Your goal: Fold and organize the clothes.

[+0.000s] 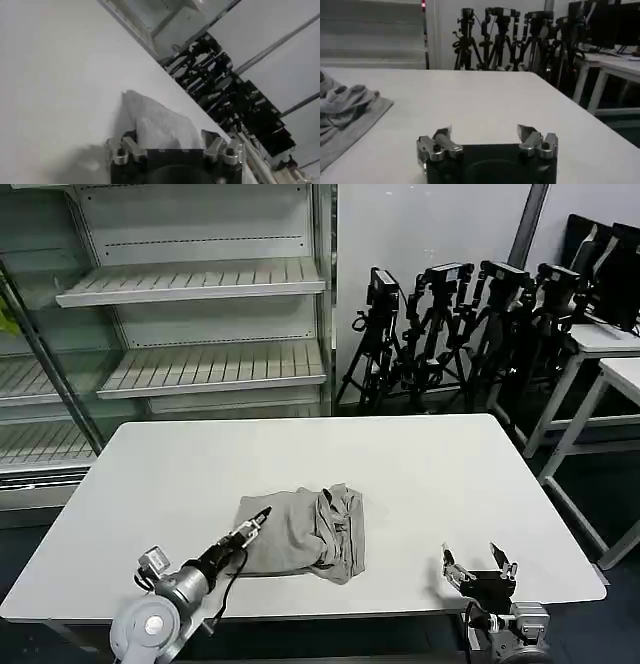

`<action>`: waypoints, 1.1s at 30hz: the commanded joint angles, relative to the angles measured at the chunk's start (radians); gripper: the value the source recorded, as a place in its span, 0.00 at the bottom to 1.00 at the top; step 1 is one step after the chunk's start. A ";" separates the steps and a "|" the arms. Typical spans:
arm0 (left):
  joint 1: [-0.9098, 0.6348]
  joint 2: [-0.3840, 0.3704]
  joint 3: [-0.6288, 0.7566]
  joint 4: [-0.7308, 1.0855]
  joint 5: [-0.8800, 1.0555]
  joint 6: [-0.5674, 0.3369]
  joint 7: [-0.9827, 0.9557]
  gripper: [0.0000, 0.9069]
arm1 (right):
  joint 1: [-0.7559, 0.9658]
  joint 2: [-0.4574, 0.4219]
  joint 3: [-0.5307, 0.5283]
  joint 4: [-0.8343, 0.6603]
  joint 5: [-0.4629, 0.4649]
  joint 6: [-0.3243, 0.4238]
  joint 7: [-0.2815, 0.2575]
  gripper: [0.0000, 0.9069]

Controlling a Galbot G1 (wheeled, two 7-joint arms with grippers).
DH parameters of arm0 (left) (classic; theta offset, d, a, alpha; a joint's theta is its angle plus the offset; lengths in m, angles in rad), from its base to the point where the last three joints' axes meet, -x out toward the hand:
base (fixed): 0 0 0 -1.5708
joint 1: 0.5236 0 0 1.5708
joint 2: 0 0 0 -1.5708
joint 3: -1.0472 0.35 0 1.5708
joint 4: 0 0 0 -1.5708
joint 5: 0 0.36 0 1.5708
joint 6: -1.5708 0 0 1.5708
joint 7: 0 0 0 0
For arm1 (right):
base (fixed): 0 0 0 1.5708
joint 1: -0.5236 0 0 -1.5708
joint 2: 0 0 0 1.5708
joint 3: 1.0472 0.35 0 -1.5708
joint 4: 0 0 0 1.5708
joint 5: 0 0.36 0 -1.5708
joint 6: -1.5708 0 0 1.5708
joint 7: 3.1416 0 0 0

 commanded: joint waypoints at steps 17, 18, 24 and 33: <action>-0.001 -0.075 -0.029 -0.018 -0.057 -0.014 -0.007 0.02 | -0.017 -0.001 -0.002 0.034 -0.004 -0.005 0.007 1.00; 0.001 -0.074 -0.033 -0.018 -0.059 -0.013 -0.007 0.02 | -0.016 -0.001 -0.003 0.034 -0.004 -0.005 0.007 1.00; 0.047 -0.025 -0.103 -0.050 -0.106 -0.005 -0.011 0.02 | 0.005 -0.006 -0.021 0.028 0.001 -0.006 0.008 1.00; 0.104 0.239 -0.460 -0.023 -0.167 0.006 0.065 0.02 | 0.063 -0.018 -0.074 0.005 0.014 -0.005 0.007 1.00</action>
